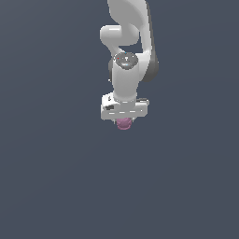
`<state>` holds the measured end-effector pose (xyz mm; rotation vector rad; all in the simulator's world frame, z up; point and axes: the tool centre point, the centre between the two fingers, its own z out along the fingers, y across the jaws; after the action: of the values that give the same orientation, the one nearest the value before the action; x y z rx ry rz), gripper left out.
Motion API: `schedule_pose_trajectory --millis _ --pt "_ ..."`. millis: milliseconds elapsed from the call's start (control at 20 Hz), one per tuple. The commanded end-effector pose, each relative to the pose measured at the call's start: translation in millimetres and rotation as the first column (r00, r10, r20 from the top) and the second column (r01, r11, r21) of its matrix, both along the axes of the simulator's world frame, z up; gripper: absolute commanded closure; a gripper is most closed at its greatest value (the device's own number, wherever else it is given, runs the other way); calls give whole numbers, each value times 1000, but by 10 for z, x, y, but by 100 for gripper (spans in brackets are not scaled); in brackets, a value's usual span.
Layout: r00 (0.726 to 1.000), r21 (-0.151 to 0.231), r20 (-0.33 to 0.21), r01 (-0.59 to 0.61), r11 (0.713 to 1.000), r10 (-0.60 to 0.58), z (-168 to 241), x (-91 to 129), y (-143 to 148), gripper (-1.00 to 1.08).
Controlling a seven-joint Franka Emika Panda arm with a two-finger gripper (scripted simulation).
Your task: Pick up the object and move it to a goal position.
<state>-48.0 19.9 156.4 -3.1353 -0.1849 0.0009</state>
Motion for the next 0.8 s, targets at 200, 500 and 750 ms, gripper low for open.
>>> schedule_pose_trajectory --millis 200,500,750 --pt "1000 2 1 0 1000 0 723 -66 -401 108" --pt "1000 3 1 0 1000 0 1372 -118 -763 108" --pt "1000 3 1 0 1000 0 1893 -153 -1055 108"
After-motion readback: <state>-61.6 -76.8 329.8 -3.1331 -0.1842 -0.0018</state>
